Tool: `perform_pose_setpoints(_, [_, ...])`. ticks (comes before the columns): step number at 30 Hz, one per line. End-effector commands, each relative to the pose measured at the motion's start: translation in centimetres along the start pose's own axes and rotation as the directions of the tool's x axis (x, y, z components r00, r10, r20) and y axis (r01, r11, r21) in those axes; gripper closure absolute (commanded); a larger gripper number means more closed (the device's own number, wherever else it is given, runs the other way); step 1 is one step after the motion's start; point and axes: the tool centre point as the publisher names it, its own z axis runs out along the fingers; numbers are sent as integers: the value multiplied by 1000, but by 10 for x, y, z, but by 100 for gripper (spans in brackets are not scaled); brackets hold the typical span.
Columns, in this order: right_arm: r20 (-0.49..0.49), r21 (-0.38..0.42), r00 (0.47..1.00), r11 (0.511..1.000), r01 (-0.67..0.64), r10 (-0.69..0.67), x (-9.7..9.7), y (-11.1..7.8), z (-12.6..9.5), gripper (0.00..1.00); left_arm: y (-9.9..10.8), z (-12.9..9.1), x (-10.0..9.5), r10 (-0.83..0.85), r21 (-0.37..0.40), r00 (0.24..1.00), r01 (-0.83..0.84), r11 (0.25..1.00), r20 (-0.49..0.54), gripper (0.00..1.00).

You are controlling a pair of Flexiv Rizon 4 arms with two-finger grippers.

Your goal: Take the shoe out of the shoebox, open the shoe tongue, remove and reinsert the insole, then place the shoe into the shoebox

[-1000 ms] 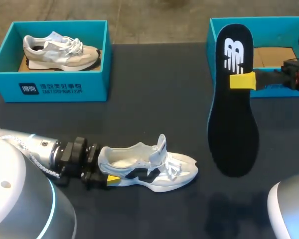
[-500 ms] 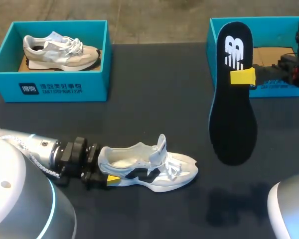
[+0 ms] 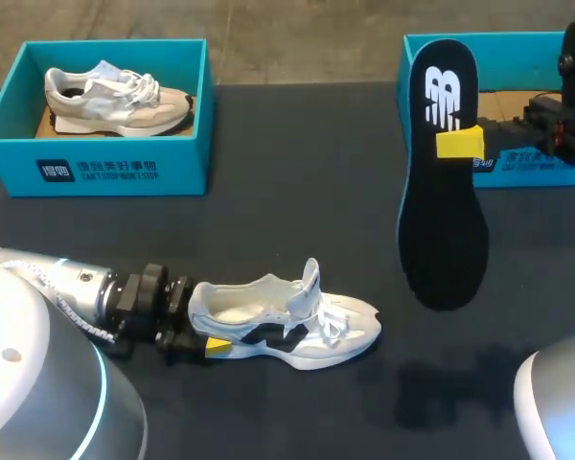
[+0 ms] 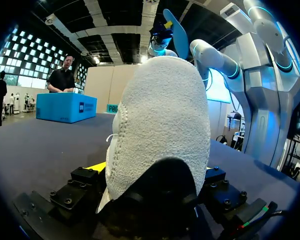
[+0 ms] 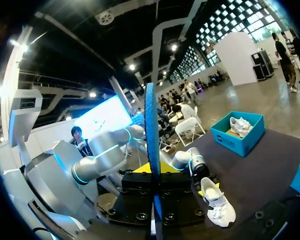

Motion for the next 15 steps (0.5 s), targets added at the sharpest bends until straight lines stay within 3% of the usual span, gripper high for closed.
perform_pose_setpoints(1, [-3, 4, 1000, 1000, -1, 1, -3, 2, 2, 100, 0, 1, -1, 1, -2, 1000, -1, 1000, -4, 100])
perform_pose_setpoints(2, [-3, 4, 1000, 1000, -1, 1, -3, 2, 2, 100, 0, 0, -2, 7, -9, 1000, -7, 1000, -8, 100])
perform_pose_setpoints(3, [-3, 4, 1000, 1000, -1, 1, -3, 2, 2, 100, 1, 0, -3, 7, -13, 1000, -7, 1000, -7, 91])
perform_pose_setpoints(4, [-3, 4, 1000, 1000, -1, 1, -3, 2, 2, 100, 1, 0, -4, 3, -14, 1000, -3, 1000, -11, 55])
perform_pose_setpoints(5, [-3, 4, 1000, 1000, -1, 1, -3, 2, 2, 100, 1, -1, -3, 4, -15, 1000, -4, 1000, -12, 0])
perform_pose_setpoints(15, [-3, 4, 1000, 1000, -1, 1, -3, 2, 2, 100, -6, -14, -2, 31, -61, 999, -30, 998, 26, 0])
